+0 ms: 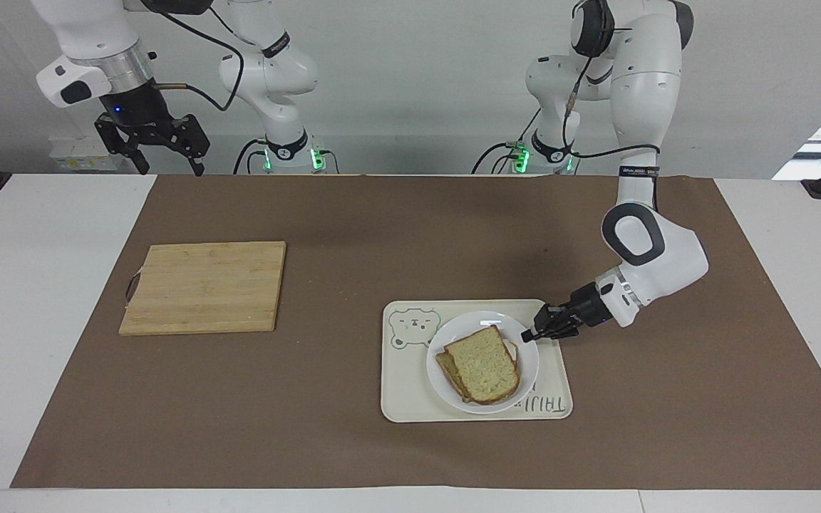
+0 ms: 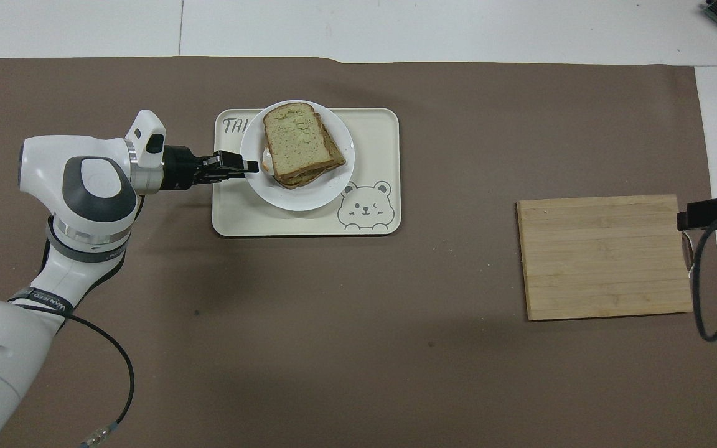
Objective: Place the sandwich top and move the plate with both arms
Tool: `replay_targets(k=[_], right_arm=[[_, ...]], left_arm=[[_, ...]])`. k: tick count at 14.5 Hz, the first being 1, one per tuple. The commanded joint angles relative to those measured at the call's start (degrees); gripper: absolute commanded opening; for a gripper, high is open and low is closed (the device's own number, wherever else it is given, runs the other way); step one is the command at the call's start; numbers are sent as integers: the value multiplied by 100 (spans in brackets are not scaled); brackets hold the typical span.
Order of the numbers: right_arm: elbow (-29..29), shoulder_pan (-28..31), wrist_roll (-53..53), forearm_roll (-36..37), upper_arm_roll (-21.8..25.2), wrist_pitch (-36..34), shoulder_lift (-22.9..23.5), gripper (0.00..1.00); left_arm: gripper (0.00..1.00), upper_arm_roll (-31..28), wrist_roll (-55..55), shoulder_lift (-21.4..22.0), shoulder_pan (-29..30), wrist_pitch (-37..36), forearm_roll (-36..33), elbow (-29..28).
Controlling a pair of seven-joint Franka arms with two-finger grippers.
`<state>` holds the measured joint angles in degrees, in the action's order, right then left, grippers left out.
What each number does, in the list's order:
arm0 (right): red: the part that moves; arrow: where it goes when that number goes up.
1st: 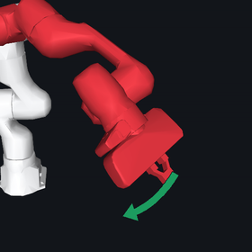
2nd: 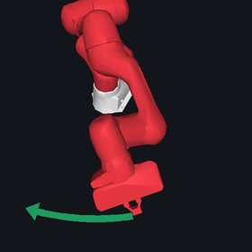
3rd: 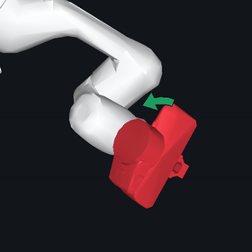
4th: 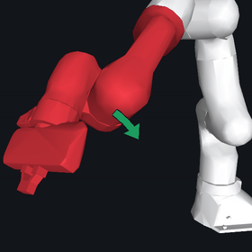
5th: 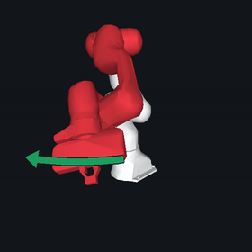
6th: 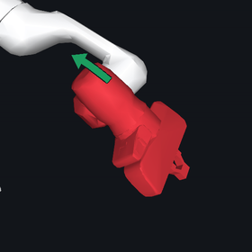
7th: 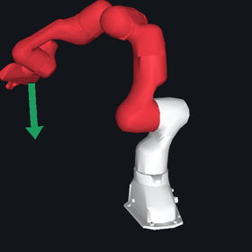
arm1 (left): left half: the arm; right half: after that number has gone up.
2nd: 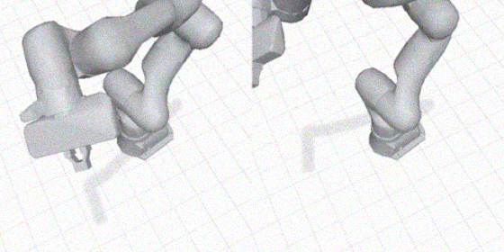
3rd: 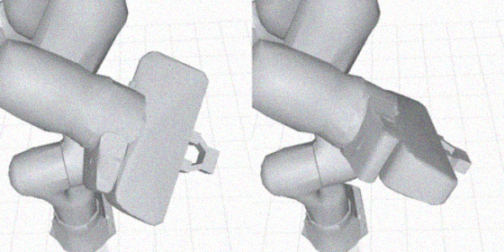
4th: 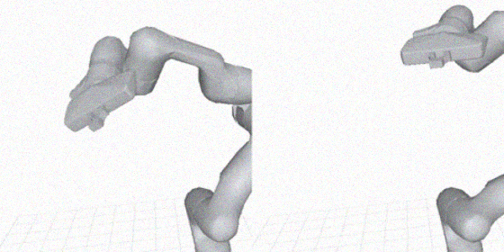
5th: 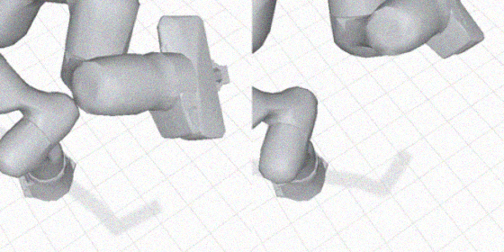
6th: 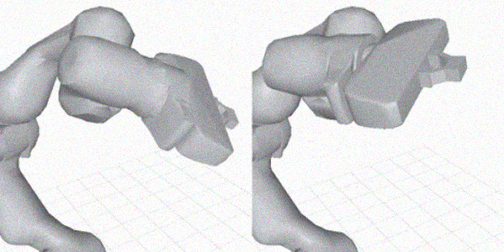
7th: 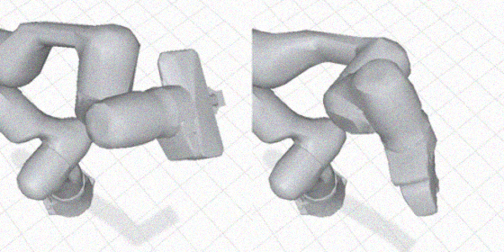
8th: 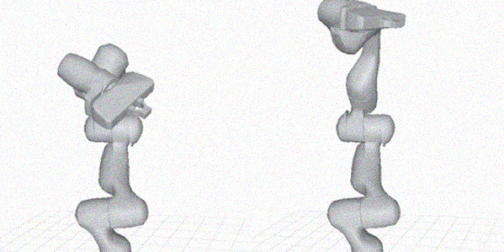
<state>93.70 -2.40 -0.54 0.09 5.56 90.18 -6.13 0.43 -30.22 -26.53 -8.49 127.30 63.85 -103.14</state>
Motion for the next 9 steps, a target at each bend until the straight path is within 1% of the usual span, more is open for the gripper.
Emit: replay_targets(k=[1, 3, 5, 6, 8, 9], right_arm=[[34, 73, -34, 0, -73, -53, -72, 100], [34, 73, -25, 0, -73, -53, -72, 100], [34, 73, -25, 9, -73, -53, -72, 100], [34, 73, -25, 0, -73, -53, -72, 100], [34, 73, -25, 0, -73, -53, -72, 100], [34, 73, -34, 0, -73, -53, -72, 100]], left_arm=[[100, -104, 190, 174, 5, 93, -562, 30], [100, -270, 646, 306, 41, 67, -1589, 232], [100, -368, 798, 446, 40, -30, -2513, 478], [100, -420, 798, 612, 58, -117, -2926, 505], [100, -657, 798, 1077, 67, -616, -3552, 532], [100, -771, 798, 1306, 67, -863, -3972, 619]])
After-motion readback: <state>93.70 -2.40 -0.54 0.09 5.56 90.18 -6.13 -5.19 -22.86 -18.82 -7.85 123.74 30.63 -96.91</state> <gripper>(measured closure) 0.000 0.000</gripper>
